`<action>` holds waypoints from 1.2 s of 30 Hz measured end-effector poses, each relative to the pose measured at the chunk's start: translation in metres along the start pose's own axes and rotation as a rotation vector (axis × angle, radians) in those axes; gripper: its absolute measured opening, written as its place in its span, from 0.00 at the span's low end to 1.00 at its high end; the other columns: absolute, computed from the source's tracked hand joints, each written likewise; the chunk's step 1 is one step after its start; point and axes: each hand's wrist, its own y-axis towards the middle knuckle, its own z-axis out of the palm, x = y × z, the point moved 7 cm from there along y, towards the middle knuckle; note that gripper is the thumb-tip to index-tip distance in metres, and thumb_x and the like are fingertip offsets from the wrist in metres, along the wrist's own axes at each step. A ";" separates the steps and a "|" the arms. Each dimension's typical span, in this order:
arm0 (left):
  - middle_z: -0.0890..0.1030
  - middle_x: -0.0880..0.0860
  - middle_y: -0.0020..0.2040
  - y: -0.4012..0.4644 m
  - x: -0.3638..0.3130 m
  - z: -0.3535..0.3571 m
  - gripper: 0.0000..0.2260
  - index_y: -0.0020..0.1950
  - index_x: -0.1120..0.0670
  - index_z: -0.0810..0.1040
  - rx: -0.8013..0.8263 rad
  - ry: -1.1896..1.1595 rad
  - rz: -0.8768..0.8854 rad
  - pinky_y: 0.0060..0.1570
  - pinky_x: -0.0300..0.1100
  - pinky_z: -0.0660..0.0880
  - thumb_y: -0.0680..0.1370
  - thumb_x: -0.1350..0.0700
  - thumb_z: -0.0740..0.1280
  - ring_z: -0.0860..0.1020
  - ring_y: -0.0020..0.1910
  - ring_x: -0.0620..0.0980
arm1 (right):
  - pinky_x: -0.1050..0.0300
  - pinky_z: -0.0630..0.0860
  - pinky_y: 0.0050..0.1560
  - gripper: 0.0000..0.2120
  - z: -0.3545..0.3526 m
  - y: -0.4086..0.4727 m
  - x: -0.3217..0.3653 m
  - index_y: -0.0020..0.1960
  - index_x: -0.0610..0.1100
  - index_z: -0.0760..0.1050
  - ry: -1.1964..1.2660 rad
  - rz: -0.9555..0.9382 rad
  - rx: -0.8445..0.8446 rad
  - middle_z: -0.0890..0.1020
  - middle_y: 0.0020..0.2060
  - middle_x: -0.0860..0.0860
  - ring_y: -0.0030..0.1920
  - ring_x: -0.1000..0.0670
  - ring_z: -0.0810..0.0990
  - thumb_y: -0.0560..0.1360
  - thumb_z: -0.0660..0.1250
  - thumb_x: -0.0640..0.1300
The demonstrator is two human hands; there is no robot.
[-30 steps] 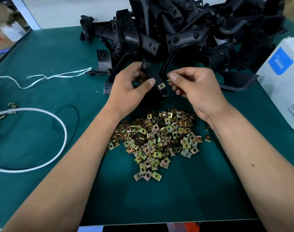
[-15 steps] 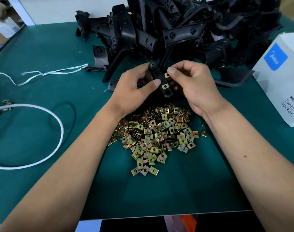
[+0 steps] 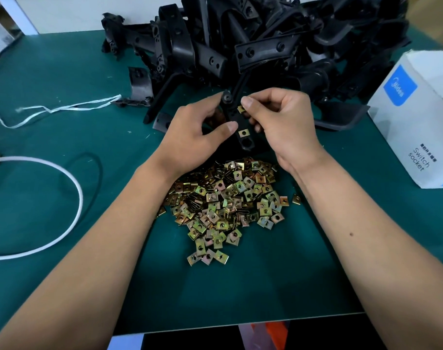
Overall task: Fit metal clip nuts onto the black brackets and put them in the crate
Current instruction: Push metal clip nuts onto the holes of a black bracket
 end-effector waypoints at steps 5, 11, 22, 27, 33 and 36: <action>0.84 0.53 0.54 0.000 -0.002 0.001 0.13 0.68 0.58 0.78 -0.007 0.009 0.015 0.59 0.54 0.77 0.83 0.60 0.67 0.82 0.55 0.51 | 0.63 0.75 0.34 0.01 -0.002 0.000 0.001 0.46 0.40 0.84 -0.022 -0.012 -0.018 0.84 0.34 0.50 0.33 0.57 0.79 0.77 0.74 0.38; 0.84 0.52 0.54 0.000 -0.003 0.001 0.11 0.65 0.58 0.79 0.002 0.016 0.014 0.58 0.55 0.77 0.83 0.59 0.67 0.82 0.55 0.50 | 0.63 0.75 0.34 0.02 -0.002 0.000 0.000 0.45 0.43 0.84 -0.027 -0.006 -0.008 0.84 0.32 0.53 0.33 0.57 0.80 0.76 0.75 0.38; 0.85 0.52 0.55 -0.001 -0.008 0.002 0.14 0.68 0.59 0.77 0.012 0.033 0.006 0.61 0.53 0.76 0.82 0.59 0.68 0.82 0.57 0.50 | 0.65 0.74 0.33 0.05 -0.004 0.002 0.000 0.49 0.43 0.80 -0.016 0.025 0.048 0.84 0.34 0.52 0.32 0.56 0.79 0.75 0.76 0.38; 0.85 0.52 0.55 -0.001 -0.010 0.002 0.18 0.71 0.58 0.76 0.012 0.045 -0.015 0.62 0.54 0.75 0.81 0.58 0.69 0.82 0.58 0.50 | 0.67 0.73 0.33 0.07 -0.002 0.002 0.005 0.48 0.44 0.78 -0.007 -0.010 0.076 0.81 0.31 0.54 0.31 0.57 0.77 0.75 0.74 0.35; 0.85 0.51 0.55 -0.001 -0.009 0.000 0.21 0.73 0.56 0.75 0.010 0.028 -0.032 0.64 0.52 0.75 0.80 0.56 0.70 0.82 0.58 0.48 | 0.67 0.72 0.31 0.06 0.004 -0.001 0.006 0.49 0.43 0.78 0.011 0.016 0.134 0.80 0.32 0.53 0.31 0.57 0.76 0.76 0.73 0.35; 0.85 0.50 0.55 -0.001 -0.004 0.001 0.19 0.72 0.54 0.77 0.008 0.011 -0.068 0.64 0.53 0.75 0.81 0.57 0.70 0.82 0.57 0.48 | 0.62 0.73 0.33 0.04 0.001 -0.002 0.002 0.46 0.42 0.82 -0.014 0.060 0.090 0.83 0.36 0.49 0.35 0.53 0.79 0.79 0.73 0.41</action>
